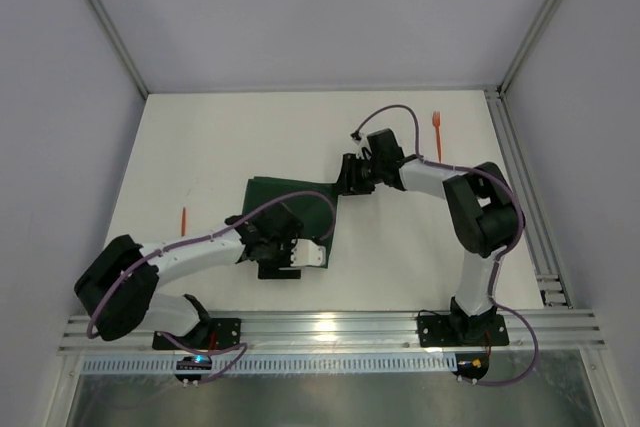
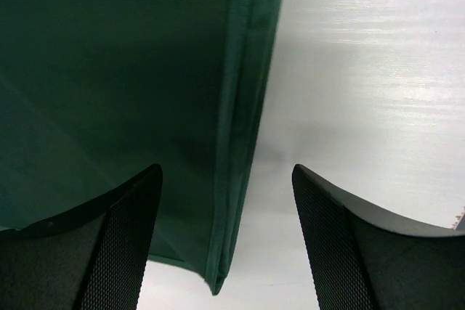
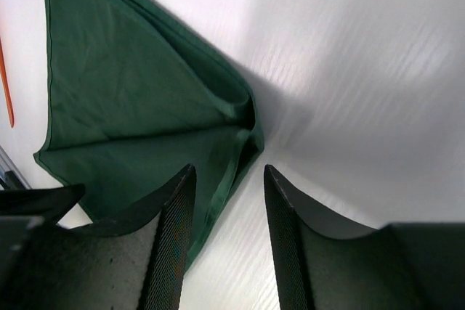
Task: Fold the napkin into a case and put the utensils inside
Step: Pick up the upper triangle-folded napkin from the center of the board.
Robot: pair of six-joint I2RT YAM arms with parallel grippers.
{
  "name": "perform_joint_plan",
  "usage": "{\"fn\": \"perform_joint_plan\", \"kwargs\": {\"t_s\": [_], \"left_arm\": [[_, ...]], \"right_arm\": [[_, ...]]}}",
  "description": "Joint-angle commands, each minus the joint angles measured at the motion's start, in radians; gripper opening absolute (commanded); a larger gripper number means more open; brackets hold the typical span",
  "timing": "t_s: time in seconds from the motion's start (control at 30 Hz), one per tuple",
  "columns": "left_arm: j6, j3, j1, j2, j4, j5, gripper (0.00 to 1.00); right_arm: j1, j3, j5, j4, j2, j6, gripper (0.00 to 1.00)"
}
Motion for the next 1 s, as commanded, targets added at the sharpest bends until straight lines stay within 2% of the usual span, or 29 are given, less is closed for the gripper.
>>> {"fn": "perform_joint_plan", "kwargs": {"t_s": [0.0,0.17,0.27,0.53,0.67,0.73,0.77,0.9,0.97], "left_arm": [[0.066,-0.019,-0.042,0.053,0.088,-0.080,0.75],[0.097,-0.047,-0.045,0.072,0.097,-0.065,0.75],[0.091,-0.067,-0.046,0.090,0.130,-0.083,0.72],[0.071,-0.110,-0.063,0.118,0.143,-0.070,0.38],[0.043,-0.102,-0.066,0.113,0.146,-0.065,0.16],[0.026,-0.090,-0.066,0.097,0.142,-0.063,0.11],[0.020,-0.085,-0.066,0.087,0.134,-0.062,0.02],[0.000,-0.059,-0.066,0.028,0.110,-0.057,0.00],[-0.012,-0.041,-0.065,0.000,0.093,-0.050,0.00]], "right_arm": [[-0.004,-0.043,0.000,-0.018,-0.134,-0.022,0.47],[-0.002,-0.102,0.015,-0.044,-0.225,-0.034,0.48],[-0.004,-0.111,0.017,-0.067,-0.263,-0.046,0.49],[-0.003,-0.188,0.006,-0.083,-0.397,-0.056,0.48],[-0.004,-0.258,0.003,-0.075,-0.516,-0.089,0.48],[-0.004,-0.322,0.001,-0.063,-0.611,-0.115,0.48],[-0.001,-0.347,0.005,-0.031,-0.689,-0.138,0.48],[0.022,-0.478,0.018,0.101,-0.863,-0.222,0.48],[0.082,-0.521,0.072,0.121,-0.973,-0.308,0.48]]}}
